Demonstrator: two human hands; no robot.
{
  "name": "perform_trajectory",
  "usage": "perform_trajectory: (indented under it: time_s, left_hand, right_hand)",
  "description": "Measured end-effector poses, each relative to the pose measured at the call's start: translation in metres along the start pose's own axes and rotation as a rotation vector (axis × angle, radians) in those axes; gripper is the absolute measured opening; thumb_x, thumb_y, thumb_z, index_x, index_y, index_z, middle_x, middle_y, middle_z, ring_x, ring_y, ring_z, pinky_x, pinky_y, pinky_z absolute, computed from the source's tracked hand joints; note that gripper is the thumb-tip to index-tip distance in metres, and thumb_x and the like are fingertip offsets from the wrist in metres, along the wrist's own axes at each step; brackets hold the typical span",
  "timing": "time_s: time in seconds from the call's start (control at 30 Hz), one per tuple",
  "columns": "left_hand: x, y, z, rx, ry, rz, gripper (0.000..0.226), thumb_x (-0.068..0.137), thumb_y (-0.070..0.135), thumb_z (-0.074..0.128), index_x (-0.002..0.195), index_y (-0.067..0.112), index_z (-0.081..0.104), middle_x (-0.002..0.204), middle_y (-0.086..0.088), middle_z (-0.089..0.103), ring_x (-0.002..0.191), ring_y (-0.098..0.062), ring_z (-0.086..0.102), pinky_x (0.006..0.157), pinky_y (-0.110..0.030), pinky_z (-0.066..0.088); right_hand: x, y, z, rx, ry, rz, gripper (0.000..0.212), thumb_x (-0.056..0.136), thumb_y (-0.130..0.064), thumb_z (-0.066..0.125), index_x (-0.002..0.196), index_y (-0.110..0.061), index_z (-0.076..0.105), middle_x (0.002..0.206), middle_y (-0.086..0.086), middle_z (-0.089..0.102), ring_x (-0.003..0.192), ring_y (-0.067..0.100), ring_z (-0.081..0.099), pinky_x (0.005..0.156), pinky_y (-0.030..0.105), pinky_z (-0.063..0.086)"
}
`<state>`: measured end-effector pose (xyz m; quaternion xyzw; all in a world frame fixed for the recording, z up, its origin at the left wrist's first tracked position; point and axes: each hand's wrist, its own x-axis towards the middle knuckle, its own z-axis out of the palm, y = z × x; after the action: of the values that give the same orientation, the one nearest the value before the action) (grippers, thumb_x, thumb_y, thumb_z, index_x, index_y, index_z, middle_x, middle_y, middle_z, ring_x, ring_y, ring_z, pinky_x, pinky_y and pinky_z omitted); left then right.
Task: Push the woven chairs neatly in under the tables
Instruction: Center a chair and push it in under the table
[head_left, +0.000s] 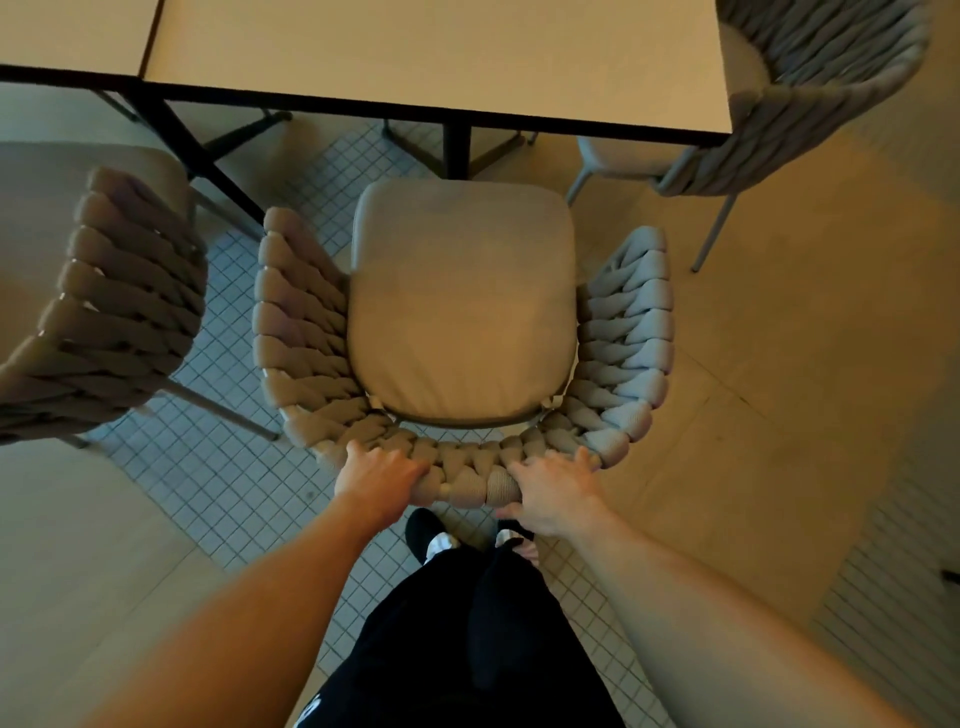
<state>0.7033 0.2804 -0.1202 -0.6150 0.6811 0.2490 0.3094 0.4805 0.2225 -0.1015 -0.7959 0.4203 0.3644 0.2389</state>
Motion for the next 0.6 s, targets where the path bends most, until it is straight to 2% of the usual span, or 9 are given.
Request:
perform_trajectory:
  time_s: [0.17,0.4,0.6]
  left_hand:
    - [-0.007,0.012,0.001,-0.011,0.006,-0.008,0.038,0.098,0.019,0.045,0.131,0.038,0.049,0.119,0.004,0.063,0.113,-0.024,0.060,0.096,-0.048,0.034]
    - [0.018,-0.002,-0.022,-0.017,0.029,-0.042,0.050,0.097,0.014,0.048,0.138,0.042,0.046,0.121,0.005,0.064,0.113,-0.024,0.061,0.097,-0.049,0.032]
    - [0.033,-0.008,-0.037,-0.018,0.062,-0.054,0.048,0.095,0.014,0.048,0.132,0.043,0.046,0.116,0.007,0.065,0.112,-0.023,0.063,0.104,-0.054,0.026]
  right_hand:
    - [-0.008,0.005,0.004,0.029,0.003,0.013,0.059,0.091,-0.068,0.054,0.132,-0.026,0.055,0.133,0.001,0.061,0.131,0.028,0.047,0.107,0.063,0.025]
    - [0.015,0.015,-0.019,0.018,0.069,0.012,0.056,0.089,-0.071,0.056,0.125,-0.028,0.057,0.126,0.001,0.064,0.127,0.029,0.052,0.104,0.062,0.029]
    - [0.025,0.023,-0.035,0.016,0.063,0.015,0.056,0.091,-0.070,0.054,0.127,-0.027,0.056,0.126,0.004,0.063,0.126,0.031,0.052,0.103,0.063,0.031]
